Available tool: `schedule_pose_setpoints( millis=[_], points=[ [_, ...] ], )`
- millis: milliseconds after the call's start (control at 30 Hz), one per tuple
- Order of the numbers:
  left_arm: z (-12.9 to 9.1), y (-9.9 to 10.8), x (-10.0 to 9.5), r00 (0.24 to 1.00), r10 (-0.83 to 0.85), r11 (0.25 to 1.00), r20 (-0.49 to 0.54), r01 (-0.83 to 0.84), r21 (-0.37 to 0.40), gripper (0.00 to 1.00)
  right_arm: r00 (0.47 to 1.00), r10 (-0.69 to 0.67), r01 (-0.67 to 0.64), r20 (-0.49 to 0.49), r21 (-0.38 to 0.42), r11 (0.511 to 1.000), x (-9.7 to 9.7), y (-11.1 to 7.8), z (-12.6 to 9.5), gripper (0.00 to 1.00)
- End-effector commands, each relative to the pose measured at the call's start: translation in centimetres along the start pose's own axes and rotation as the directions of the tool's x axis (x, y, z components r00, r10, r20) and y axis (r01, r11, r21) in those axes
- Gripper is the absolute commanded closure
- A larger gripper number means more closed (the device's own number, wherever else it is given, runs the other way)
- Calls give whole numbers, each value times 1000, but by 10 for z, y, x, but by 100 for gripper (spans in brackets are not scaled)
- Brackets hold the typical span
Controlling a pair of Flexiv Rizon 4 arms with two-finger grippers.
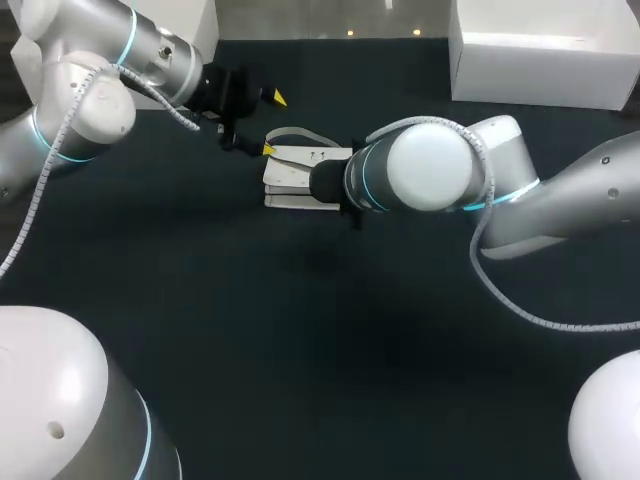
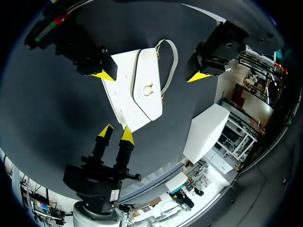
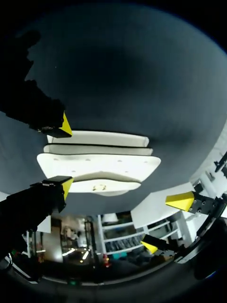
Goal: Pick up the bag, open it, inspect its contents, close it, and place it on the opposite side
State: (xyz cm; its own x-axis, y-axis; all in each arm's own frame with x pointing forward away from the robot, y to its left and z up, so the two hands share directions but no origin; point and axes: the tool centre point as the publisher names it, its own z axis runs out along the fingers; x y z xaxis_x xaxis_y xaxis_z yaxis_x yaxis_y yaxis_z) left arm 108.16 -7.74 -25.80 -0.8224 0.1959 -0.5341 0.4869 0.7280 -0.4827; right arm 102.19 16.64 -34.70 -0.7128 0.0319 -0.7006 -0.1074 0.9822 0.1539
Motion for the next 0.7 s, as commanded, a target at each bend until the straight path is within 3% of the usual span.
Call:
schedule_pose_setpoints(
  millis=[33,700],
  points=[
    [2,2,2,1000,15,1000,8,-15,15,0,998,-1,1,59,3,1000,3,-1,9,51],
    [12,1,1,999,41,999,-18,-40,34,0,998,7,-8,64,23,1000,0,-5,24,70]
  ],
)
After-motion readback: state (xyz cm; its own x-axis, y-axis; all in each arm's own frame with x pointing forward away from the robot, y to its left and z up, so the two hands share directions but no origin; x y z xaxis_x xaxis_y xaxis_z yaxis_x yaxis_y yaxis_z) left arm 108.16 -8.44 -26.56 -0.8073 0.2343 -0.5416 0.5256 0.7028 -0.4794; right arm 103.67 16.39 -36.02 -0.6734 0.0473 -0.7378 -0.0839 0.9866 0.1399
